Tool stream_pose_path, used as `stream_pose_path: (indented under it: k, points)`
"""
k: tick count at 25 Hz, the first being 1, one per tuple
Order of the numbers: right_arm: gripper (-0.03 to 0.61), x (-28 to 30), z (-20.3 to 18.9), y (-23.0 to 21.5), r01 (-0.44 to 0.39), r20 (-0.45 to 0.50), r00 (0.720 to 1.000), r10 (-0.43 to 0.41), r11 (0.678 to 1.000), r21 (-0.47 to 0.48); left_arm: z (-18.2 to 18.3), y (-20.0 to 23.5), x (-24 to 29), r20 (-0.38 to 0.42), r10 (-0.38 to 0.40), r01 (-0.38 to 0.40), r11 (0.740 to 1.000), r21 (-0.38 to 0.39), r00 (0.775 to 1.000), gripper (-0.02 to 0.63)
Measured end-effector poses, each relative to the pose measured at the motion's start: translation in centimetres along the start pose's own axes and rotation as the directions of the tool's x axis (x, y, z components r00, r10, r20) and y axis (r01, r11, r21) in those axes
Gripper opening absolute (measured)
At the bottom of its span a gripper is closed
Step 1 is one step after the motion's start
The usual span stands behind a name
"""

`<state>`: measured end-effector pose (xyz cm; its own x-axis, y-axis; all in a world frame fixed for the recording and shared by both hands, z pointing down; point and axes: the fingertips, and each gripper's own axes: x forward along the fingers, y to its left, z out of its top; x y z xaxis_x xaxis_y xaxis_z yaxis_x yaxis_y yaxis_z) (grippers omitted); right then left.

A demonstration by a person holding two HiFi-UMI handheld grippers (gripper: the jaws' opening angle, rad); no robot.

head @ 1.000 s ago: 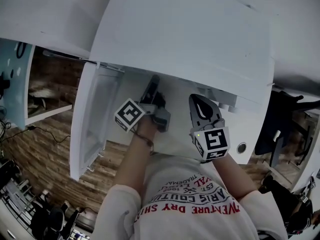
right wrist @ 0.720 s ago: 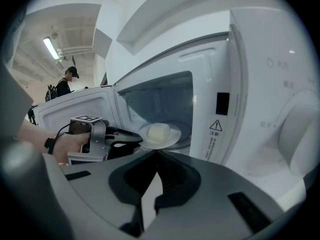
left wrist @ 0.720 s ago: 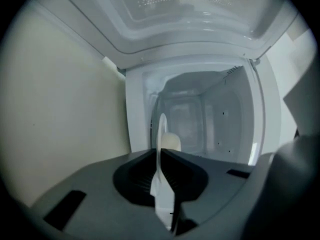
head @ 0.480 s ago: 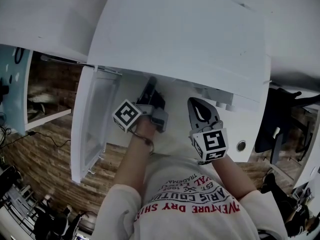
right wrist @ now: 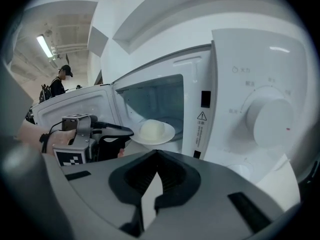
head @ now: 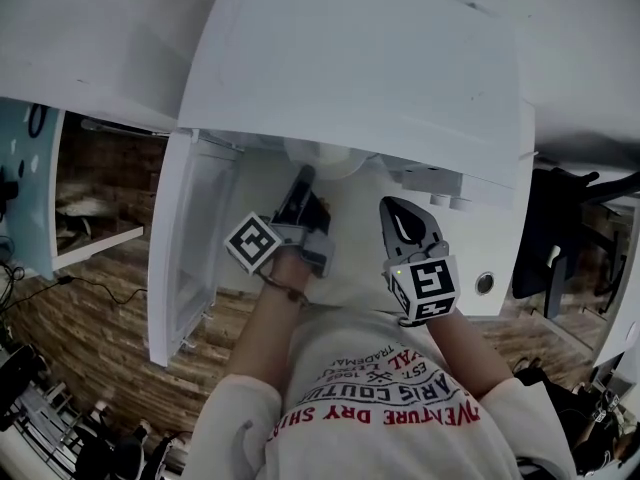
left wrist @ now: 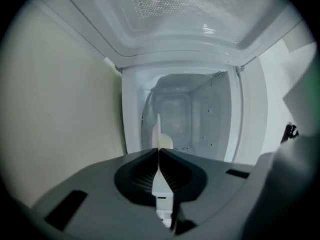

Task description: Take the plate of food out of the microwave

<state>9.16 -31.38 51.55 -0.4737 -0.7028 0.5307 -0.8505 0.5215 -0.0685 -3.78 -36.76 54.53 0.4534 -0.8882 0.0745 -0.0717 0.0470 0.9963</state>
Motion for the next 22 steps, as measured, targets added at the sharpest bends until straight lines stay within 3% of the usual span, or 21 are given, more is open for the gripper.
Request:
stream_pose_path:
  k: [15, 22]
  points:
    - [0.003, -3.3, -0.5, 3.4, 0.06, 0.064, 0.996, -0.061, 0.998, 0.023, -2.1, -3.8, -7.5, -0.111, -0.045, 0.052, 0.997, 0.064, 0.993, 0.014]
    - [0.003, -5.1, -0.4, 4.1, 0.104, 0.101, 0.989, -0.105, 0.994, 0.018, -3.4, -5.5, -11.9, -0.164, -0.056, 0.063, 0.997, 0.04, 0.985, 0.014]
